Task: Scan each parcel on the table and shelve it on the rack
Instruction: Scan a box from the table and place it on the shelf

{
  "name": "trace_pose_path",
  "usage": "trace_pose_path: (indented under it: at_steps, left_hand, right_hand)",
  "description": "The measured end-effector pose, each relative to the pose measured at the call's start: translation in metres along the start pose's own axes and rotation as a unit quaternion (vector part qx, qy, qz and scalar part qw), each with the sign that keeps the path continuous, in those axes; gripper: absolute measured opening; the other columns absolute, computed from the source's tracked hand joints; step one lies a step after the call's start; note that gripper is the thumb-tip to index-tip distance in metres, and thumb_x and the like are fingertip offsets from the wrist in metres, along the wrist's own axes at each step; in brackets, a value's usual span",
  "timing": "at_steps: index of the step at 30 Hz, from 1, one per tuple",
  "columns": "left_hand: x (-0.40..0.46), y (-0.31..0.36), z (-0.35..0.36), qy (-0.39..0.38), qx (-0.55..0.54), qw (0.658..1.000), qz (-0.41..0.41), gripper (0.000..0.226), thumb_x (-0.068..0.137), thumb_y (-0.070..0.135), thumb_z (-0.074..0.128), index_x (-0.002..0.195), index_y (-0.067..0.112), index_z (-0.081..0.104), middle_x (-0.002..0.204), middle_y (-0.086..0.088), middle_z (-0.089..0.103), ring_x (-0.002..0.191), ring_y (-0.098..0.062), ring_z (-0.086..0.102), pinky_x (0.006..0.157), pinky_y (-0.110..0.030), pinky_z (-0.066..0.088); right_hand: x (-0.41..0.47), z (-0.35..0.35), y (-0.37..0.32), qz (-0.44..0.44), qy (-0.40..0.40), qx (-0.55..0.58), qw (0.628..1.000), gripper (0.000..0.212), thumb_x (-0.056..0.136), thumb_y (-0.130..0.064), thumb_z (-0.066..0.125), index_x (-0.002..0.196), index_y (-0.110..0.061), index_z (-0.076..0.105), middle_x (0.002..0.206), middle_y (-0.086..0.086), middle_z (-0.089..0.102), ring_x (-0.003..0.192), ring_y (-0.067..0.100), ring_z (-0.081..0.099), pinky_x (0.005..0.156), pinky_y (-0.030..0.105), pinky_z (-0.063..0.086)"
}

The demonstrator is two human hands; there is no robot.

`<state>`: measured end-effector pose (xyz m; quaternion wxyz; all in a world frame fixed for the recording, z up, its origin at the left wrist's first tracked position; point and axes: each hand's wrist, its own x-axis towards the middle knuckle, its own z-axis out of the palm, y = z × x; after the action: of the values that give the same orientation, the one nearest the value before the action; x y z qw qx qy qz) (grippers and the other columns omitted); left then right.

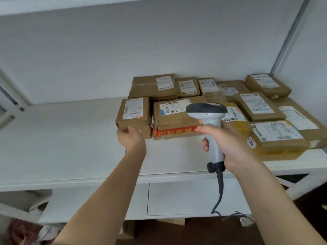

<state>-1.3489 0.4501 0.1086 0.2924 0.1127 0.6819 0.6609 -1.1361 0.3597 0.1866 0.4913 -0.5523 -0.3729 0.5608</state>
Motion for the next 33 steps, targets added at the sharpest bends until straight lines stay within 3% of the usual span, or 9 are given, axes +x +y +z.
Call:
trace_pose_path:
  at_steps: [2, 4, 9, 14, 19, 23, 26, 30, 33]
  left_hand:
    - [-0.036, 0.009, 0.015, -0.028, -0.005, 0.998, 0.060, 0.006, 0.094, 0.010, 0.049, 0.096, 0.013, 0.054, 0.083, 0.004, 0.055, 0.072, -0.010, 0.052, 0.068, -0.019, 0.042]
    - [-0.082, 0.017, 0.037, -0.072, 0.004, 0.989, 0.126, 0.006, 0.092, 0.009, 0.050, 0.087, 0.012, 0.053, 0.075, 0.004, 0.050, 0.064, -0.008, 0.044, 0.063, -0.018, 0.039]
    - [-0.243, -0.003, 0.105, -0.233, -0.022, 0.944, 0.234, 0.028, 0.085, 0.001, 0.052, 0.065, 0.016, 0.040, 0.062, 0.003, 0.038, 0.053, -0.005, 0.030, 0.051, -0.016, 0.030]
    - [-0.438, -0.063, 0.155, -0.407, -0.052, 0.881, 0.236, 0.034, 0.083, -0.006, 0.051, 0.061, 0.016, 0.040, 0.059, 0.003, 0.037, 0.048, 0.001, 0.036, 0.053, -0.013, 0.030]
    - [-0.607, -0.125, 0.176, -0.560, -0.032, 0.803, 0.204, 0.030, 0.082, -0.005, 0.054, 0.062, 0.016, 0.044, 0.058, 0.003, 0.039, 0.048, -0.002, 0.038, 0.050, -0.014, 0.032]
    - [-0.716, -0.168, 0.199, -0.625, 0.001, 0.757, 0.190, 0.026, 0.088, -0.003, 0.049, 0.069, 0.014, 0.047, 0.063, 0.004, 0.040, 0.056, -0.007, 0.037, 0.052, -0.014, 0.034]
    - [-0.761, -0.197, 0.212, -0.648, 0.032, 0.739, 0.180, 0.017, 0.091, -0.004, 0.044, 0.081, 0.006, 0.053, 0.066, 0.004, 0.042, 0.056, -0.005, 0.039, 0.053, -0.011, 0.035]
    - [-0.840, -0.250, 0.265, -0.674, 0.086, 0.717, 0.158, 0.017, 0.091, 0.000, 0.042, 0.087, 0.005, 0.058, 0.069, 0.004, 0.048, 0.061, -0.009, 0.044, 0.055, -0.017, 0.035]
    - [-0.900, -0.282, 0.308, -0.696, 0.112, 0.694, 0.147, 0.019, 0.093, 0.000, 0.040, 0.090, 0.007, 0.058, 0.074, 0.004, 0.051, 0.065, -0.008, 0.045, 0.053, -0.014, 0.035]
  right_hand:
    - [-0.014, -0.024, -0.009, -0.007, -0.004, -0.007, 1.000, 0.025, 0.086, -0.014, 0.072, 0.109, -0.014, 0.067, 0.081, 0.007, 0.065, 0.055, 0.014, 0.054, 0.060, 0.030, 0.046]
    - [-0.031, -0.060, -0.017, -0.021, 0.004, -0.022, 1.000, 0.023, 0.085, -0.019, 0.073, 0.107, -0.016, 0.068, 0.070, 0.004, 0.064, 0.056, 0.013, 0.055, 0.060, 0.029, 0.046]
    - [-0.094, -0.193, -0.035, -0.049, 0.067, -0.037, 0.996, 0.021, 0.088, -0.020, 0.070, 0.107, -0.016, 0.064, 0.058, -0.002, 0.058, 0.052, 0.010, 0.053, 0.053, 0.023, 0.045]
    - [-0.171, -0.349, -0.034, -0.084, 0.222, -0.022, 0.971, 0.018, 0.090, -0.015, 0.067, 0.107, -0.013, 0.064, 0.069, 0.003, 0.058, 0.051, 0.010, 0.053, 0.052, 0.024, 0.045]
    - [-0.250, -0.480, -0.018, -0.077, 0.406, 0.052, 0.909, 0.019, 0.091, -0.013, 0.067, 0.108, -0.011, 0.061, 0.072, 0.006, 0.056, 0.048, 0.010, 0.051, 0.047, 0.023, 0.044]
    - [-0.300, -0.566, 0.002, -0.088, 0.525, 0.113, 0.839, 0.017, 0.090, -0.012, 0.067, 0.106, -0.015, 0.059, 0.088, 0.010, 0.060, 0.050, 0.009, 0.051, 0.049, 0.024, 0.046]
    - [-0.312, -0.604, 0.017, -0.077, 0.560, 0.139, 0.813, 0.017, 0.091, -0.012, 0.067, 0.105, -0.017, 0.059, 0.095, 0.013, 0.062, 0.051, 0.008, 0.052, 0.051, 0.025, 0.047]
    - [-0.314, -0.680, 0.028, -0.055, 0.602, 0.151, 0.782, 0.022, 0.089, -0.013, 0.069, 0.108, -0.014, 0.060, 0.079, 0.008, 0.060, 0.049, 0.008, 0.053, 0.050, 0.024, 0.047]
    - [-0.307, -0.741, 0.026, -0.045, 0.642, 0.155, 0.749, 0.025, 0.087, -0.013, 0.071, 0.109, -0.013, 0.060, 0.073, 0.005, 0.058, 0.049, 0.008, 0.054, 0.050, 0.024, 0.047]
